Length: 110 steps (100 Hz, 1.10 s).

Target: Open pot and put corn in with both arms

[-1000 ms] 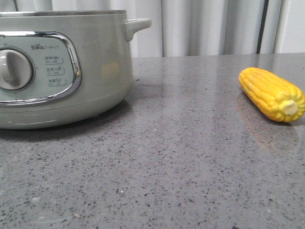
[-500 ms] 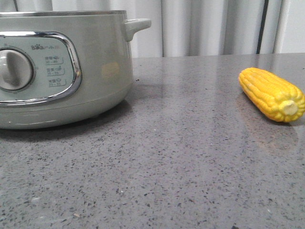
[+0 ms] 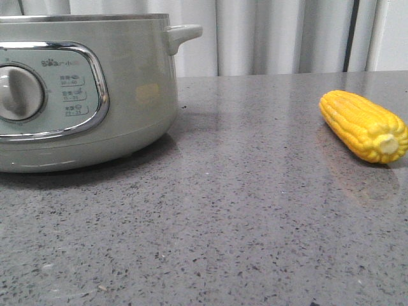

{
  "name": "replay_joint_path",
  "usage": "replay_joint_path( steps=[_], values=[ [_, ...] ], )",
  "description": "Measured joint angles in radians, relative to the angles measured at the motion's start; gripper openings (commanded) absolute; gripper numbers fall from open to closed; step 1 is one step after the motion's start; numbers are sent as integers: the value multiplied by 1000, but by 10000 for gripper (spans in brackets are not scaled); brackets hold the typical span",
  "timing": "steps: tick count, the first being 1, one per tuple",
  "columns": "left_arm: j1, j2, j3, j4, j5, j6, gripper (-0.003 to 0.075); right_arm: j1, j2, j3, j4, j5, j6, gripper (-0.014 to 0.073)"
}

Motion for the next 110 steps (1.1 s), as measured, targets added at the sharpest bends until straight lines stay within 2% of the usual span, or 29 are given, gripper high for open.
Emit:
replay_joint_path(
  steps=[16,32,47,68,77,94,99,104,110],
  values=[
    [-65,-254,-1,103,84,0,429,0,164,-123,13,75,0,502],
    [-134,-463,-2,132,282,0,429,0,370,-240,13,151,0,501],
    [-170,-594,-2,139,438,0,429,0,587,-291,13,156,-2,501],
    [-173,-703,-2,171,530,0,429,0,782,-321,19,152,-4,451],
    [-173,-725,-2,175,549,0,429,0,828,-321,21,152,-4,359],
    [-173,-729,-2,177,571,0,429,0,851,-326,28,154,-16,47],
    [-173,-729,-2,177,575,0,429,0,844,-331,28,158,-20,-22],
    [-173,-729,-2,177,578,0,429,0,828,-340,26,170,-22,-69],
    [-174,-729,-2,177,578,0,429,0,792,-363,24,179,-25,-71]
  ],
)
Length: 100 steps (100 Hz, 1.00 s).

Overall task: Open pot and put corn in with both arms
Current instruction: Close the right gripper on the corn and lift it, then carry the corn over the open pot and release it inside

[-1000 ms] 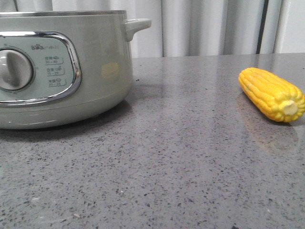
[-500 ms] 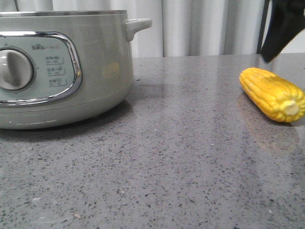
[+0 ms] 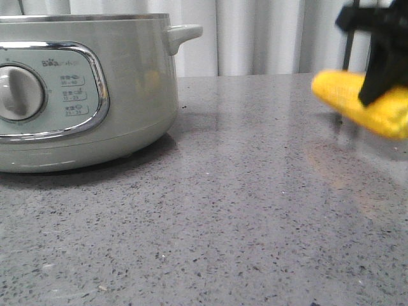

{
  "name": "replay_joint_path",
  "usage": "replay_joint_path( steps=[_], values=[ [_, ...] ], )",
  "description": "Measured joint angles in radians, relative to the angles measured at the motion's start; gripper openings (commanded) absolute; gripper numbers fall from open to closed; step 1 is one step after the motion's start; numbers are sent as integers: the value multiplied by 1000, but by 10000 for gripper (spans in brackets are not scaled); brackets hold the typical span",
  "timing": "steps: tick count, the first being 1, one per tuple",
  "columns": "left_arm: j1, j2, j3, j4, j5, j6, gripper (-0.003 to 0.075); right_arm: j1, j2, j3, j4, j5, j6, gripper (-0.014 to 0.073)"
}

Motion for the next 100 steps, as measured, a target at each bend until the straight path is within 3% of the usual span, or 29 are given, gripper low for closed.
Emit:
replay_joint_path(
  steps=[18,36,60,79,88,100],
  values=[
    [-12,0,0,0,2,0,429,33,-135,-172,66,2,-66,-71],
    [-36,0,0,0,4,0,426,179,-155,-396,193,-3,-120,-71],
    [-49,0,0,0,8,0,426,439,3,-545,224,-94,-129,-71],
    [-49,0,0,-23,38,0,426,557,201,-551,226,-222,-130,-62],
    [-49,0,0,-40,48,0,426,572,281,-551,226,-242,-130,33],
    [-49,0,0,-65,52,0,426,573,342,-551,226,-231,-130,295]
  ],
)
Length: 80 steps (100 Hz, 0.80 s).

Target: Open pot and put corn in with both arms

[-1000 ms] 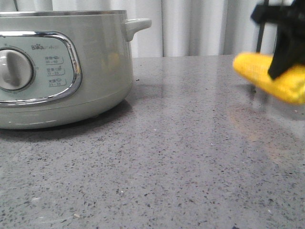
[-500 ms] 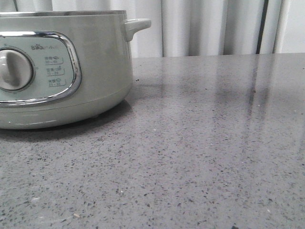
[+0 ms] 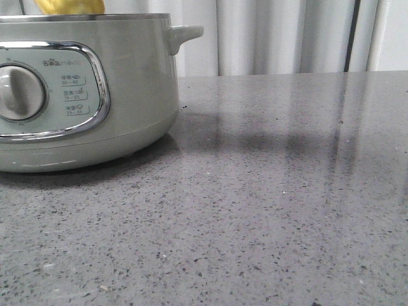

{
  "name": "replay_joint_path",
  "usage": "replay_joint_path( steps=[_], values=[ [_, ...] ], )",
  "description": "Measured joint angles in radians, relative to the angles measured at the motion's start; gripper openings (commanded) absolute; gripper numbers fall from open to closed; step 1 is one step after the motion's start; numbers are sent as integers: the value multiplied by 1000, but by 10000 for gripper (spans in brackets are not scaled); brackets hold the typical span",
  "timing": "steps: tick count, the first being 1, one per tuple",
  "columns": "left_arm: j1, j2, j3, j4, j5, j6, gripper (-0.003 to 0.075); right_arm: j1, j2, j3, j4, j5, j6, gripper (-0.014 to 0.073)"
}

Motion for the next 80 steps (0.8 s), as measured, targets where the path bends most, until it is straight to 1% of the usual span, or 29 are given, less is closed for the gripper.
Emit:
replay_joint_path(
  steps=[5,12,17,23,28,35,42,46,47,49,52,53,54,58,59,62,70,75,80],
  values=[
    [0,0,0,-12,2,0,426,0,8,0,0,8,0,426],
    [0,0,0,-21,5,0,426,0,8,0,0,12,0,542],
    [0,0,0,-25,9,0,426,0,1,0,0,12,0,572],
    [0,0,0,-27,16,0,426,0,-16,0,-8,14,0,558],
    [0,0,0,-28,25,0,426,0,-38,0,-22,19,0,525],
    [0,0,0,-28,35,0,426,0,-82,0,-50,24,0,445],
    [0,0,0,-29,47,0,424,-4,-141,0,-65,25,0,319],
    [0,0,0,-31,55,0,414,-7,-182,0,-71,29,0,223],
    [0,0,0,-31,60,0,407,-8,-189,0,-73,30,0,189],
    [0,0,0,-36,62,0,392,-11,-212,0,-76,36,0,155],
    [0,0,0,-42,68,0,363,-13,-242,0,-84,45,0,74],
    [0,0,0,-45,70,0,355,-13,-258,0,-87,50,0,59],
    [0,0,0,-48,73,0,337,-13,-275,0,-94,54,0,31],
    [0,0,0,-64,78,0,283,-13,-319,7,-103,62,0,-32],
    [0,0,0,-67,81,0,259,-13,-328,10,-105,62,0,-53],
    [0,0,0,-82,86,0,209,-13,-378,25,-111,71,0,-72],
    [0,0,0,-109,106,0,56,-14,-498,84,-143,74,0,-39],
    [0,0,0,-115,124,0,-24,-14,-581,139,-166,76,0,-43],
    [0,0,0,-120,144,0,-20,-14,-668,206,-196,76,0,-42]
  ],
)
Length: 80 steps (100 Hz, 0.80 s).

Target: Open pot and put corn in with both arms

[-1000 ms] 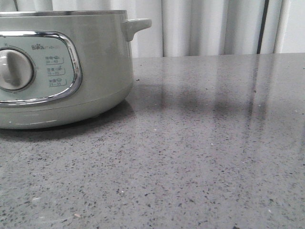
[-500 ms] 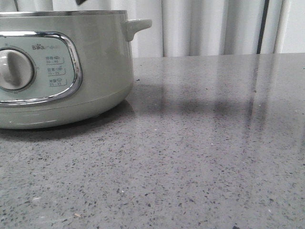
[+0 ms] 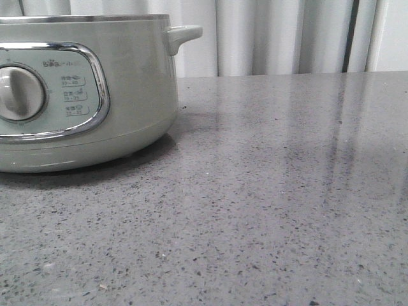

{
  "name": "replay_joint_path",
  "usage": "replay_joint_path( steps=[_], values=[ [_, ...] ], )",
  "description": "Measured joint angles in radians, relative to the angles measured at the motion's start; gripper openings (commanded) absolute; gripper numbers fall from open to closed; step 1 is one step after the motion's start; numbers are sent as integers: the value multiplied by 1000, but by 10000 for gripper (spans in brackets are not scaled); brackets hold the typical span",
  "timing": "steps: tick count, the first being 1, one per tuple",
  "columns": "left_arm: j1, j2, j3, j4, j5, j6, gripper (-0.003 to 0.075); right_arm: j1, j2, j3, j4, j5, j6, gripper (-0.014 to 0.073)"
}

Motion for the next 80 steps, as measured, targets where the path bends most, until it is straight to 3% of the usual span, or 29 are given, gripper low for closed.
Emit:
replay_joint_path(
  steps=[24,47,59,80],
  values=[
    [0,0,6,-3,78,0,-20,0,-459,451,-121,-31,-2,-42],
    [0,0,72,-103,97,0,-20,-2,-897,856,-223,-295,-2,-43],
    [0,0,84,-194,102,0,-20,-8,-1068,977,-245,-338,-2,-43],
    [0,0,85,-236,102,0,-20,-10,-1100,1040,-250,-348,-2,-43]
  ],
)
